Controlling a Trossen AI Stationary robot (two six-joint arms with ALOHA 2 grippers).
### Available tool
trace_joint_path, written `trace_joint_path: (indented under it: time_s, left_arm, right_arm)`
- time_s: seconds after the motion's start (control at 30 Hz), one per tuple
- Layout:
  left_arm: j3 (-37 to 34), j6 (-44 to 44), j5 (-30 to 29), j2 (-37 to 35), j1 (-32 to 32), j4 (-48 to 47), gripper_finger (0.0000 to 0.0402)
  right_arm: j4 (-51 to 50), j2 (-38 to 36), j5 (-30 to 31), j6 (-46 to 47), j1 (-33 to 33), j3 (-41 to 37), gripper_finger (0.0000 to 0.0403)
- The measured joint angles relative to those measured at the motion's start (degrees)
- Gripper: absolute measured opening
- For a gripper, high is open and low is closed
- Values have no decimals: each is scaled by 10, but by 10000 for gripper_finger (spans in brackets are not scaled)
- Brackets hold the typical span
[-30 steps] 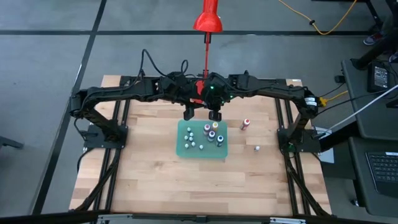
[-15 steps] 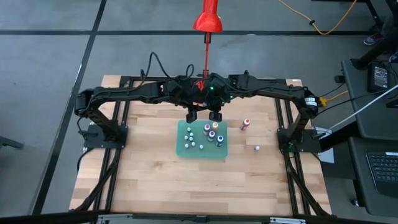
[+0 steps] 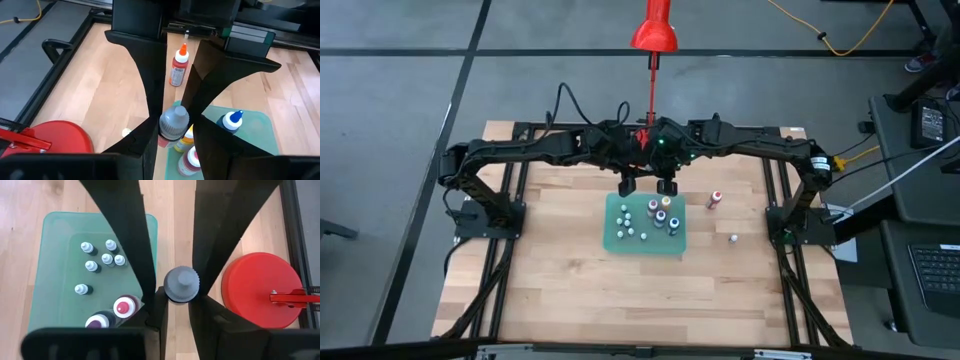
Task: Pick & Place food coloring
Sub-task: Put the small pink food coloring bottle into the green bin
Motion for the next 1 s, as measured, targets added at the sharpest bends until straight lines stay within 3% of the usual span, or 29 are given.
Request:
trace_joint_path:
  time_s: [0.53,1.0]
  left_arm:
    - [20,11,-10,-3,0,-26,111]
    - [24,16,6,-6,0,-16,7]
  right_arm:
    - [4,-1,1,0,0,2,69]
    - [-3,3,2,-2,0,-2,93]
